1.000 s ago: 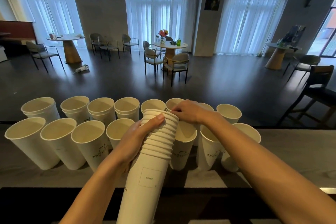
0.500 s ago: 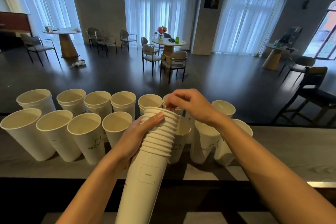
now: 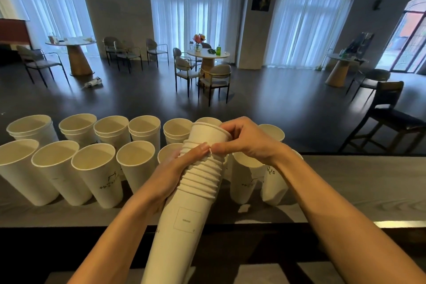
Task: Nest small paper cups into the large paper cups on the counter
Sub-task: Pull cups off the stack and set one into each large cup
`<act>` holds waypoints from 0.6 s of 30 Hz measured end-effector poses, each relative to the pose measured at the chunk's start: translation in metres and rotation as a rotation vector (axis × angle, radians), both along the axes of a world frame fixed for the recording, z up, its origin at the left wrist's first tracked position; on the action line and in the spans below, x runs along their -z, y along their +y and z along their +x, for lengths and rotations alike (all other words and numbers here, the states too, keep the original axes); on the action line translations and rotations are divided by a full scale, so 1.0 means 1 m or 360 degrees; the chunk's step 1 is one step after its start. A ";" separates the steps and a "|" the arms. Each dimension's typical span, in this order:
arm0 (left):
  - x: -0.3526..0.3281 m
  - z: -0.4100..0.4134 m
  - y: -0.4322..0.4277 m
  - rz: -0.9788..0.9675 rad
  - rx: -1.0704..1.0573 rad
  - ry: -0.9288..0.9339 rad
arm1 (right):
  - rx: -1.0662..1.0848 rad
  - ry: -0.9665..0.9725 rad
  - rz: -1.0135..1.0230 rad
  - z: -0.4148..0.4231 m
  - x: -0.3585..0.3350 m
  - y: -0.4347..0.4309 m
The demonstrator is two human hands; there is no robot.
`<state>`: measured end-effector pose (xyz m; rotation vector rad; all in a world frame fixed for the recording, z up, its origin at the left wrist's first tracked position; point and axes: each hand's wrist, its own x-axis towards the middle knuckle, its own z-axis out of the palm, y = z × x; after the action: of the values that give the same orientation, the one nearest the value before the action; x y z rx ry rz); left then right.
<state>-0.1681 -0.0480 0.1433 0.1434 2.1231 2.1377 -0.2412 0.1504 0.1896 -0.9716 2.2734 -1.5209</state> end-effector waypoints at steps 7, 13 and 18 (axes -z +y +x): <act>-0.009 -0.001 0.020 -0.0076 -0.0064 -0.0022 | 0.0352 0.0216 -0.0077 -0.012 -0.015 0.023; -0.013 -0.008 0.029 -0.0081 -0.0113 -0.0066 | 0.1116 0.0527 -0.0489 -0.032 -0.032 0.057; -0.018 -0.009 0.041 -0.0095 -0.0105 -0.0046 | 0.1193 0.0865 -0.0199 -0.049 -0.015 0.069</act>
<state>-0.1768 -0.0067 0.1612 0.0371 2.2020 2.0953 -0.2906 0.2193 0.2049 -0.6296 3.2169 -1.8461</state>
